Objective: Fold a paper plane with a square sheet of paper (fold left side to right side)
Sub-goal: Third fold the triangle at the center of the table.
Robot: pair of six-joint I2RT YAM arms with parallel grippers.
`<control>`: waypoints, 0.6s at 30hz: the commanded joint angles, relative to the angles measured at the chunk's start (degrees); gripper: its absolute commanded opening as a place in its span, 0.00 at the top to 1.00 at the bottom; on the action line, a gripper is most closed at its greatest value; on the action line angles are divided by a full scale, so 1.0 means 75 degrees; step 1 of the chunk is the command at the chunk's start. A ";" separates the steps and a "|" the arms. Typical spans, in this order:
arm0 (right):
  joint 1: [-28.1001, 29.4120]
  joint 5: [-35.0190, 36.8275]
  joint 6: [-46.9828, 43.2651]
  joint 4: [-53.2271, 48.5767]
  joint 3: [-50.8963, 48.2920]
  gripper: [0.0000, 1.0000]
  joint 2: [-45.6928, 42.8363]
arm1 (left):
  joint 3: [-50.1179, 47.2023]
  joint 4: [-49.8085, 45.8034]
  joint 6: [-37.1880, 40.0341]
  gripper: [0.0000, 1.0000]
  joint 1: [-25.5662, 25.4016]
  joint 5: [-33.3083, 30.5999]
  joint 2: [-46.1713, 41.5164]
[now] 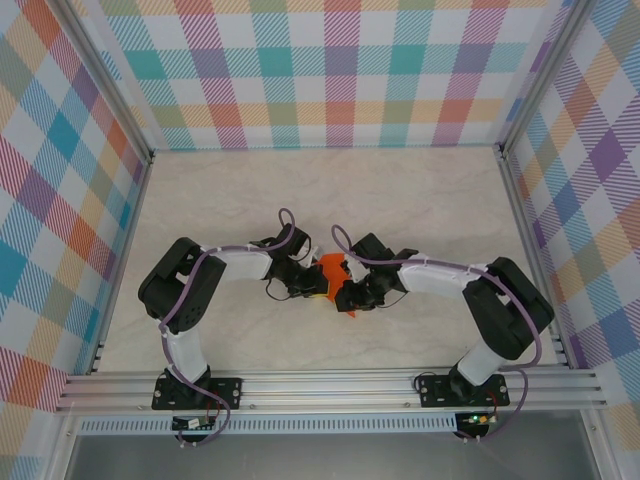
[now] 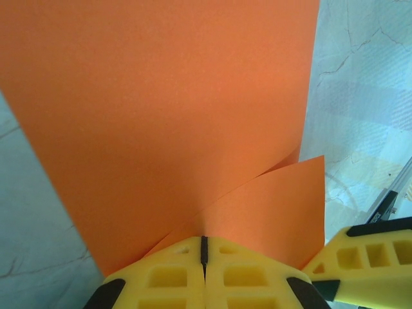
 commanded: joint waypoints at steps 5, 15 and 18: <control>0.0045 0.0154 0.0137 -0.0116 0.0017 0.71 0.0244 | -0.0165 -0.0289 0.0075 0.95 -0.0059 -0.0639 0.0322; 0.0045 0.0207 0.0088 -0.0304 0.0041 0.73 0.0532 | -0.0118 -0.0324 0.0092 0.95 -0.0058 -0.0673 0.0353; 0.0051 0.0322 0.0068 -0.0419 0.0030 0.75 0.0535 | -0.0102 -0.0325 0.0086 0.96 -0.0061 -0.0675 0.0357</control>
